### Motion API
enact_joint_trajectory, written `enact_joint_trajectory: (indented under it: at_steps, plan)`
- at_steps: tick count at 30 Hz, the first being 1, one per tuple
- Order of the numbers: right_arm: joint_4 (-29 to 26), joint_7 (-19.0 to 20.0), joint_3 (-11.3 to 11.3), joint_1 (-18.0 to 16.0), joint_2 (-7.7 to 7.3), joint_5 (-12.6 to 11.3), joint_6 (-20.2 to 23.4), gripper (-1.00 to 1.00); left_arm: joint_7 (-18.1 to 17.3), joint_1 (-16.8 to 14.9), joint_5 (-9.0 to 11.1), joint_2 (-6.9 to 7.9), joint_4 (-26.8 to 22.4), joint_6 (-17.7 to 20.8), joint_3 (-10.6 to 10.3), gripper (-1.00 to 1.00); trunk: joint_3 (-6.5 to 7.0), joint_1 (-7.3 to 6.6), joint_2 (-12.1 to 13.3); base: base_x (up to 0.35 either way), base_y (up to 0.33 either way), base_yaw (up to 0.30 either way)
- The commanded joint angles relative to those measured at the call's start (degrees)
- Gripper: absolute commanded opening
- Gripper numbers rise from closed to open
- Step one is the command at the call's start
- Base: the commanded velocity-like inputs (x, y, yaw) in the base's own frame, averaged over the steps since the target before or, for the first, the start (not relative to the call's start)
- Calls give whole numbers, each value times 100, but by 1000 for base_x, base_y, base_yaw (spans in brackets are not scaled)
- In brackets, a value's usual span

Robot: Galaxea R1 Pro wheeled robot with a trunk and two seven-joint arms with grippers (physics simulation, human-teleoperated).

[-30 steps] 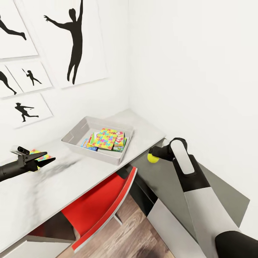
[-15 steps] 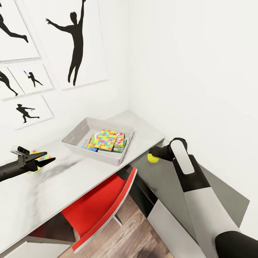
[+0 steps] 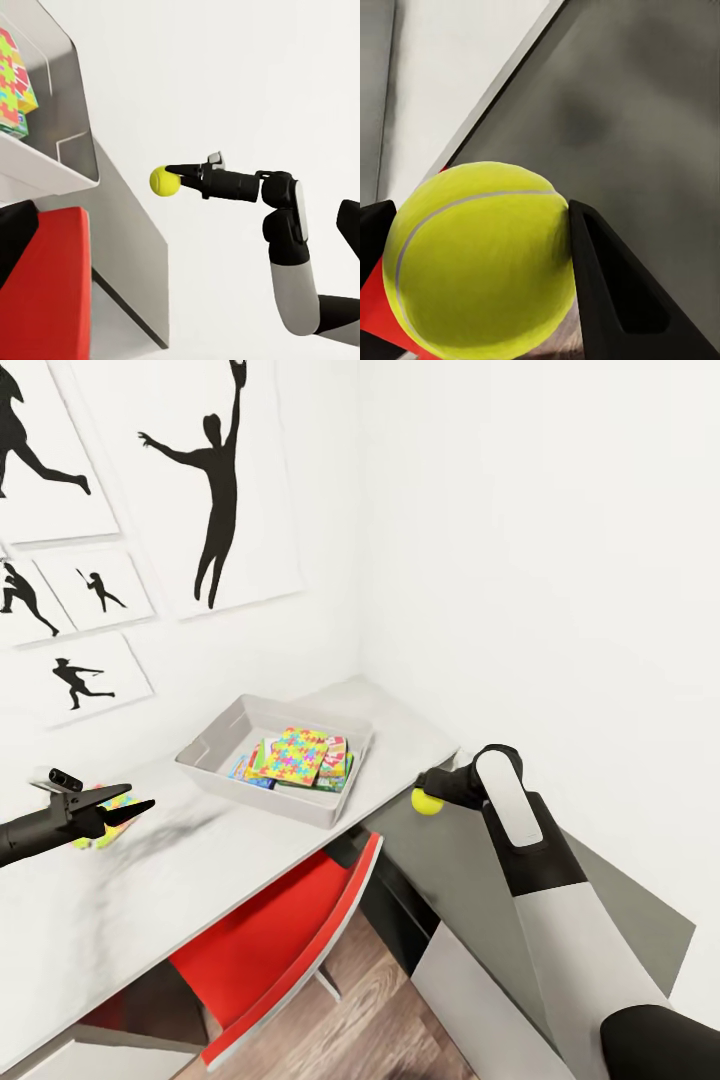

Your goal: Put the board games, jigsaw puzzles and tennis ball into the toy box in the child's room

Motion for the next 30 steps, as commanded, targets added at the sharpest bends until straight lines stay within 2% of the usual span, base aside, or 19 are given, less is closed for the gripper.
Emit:
enact_joint_trajectory:
  at_steps: [1, 19, 30]
  plan:
    - [-4, -67, 3, -6, 0, -57, 9, -100, -20, -4, 2, 2, 0, 62, -4, 100, -1, 4, -11, 0, 0, 0]
    - [-30, -58, 11, 62, 0, -57, 8, -100, -20, -4, 2, 2, 0, 63, -4, 100, 169, 4, -11, 0, 5, 1]
    - [-38, -58, 11, 64, 1, -57, 12, -100, -20, -4, 3, 2, 0, 60, -4, 100, 273, 4, -11, 32, 53, 57]
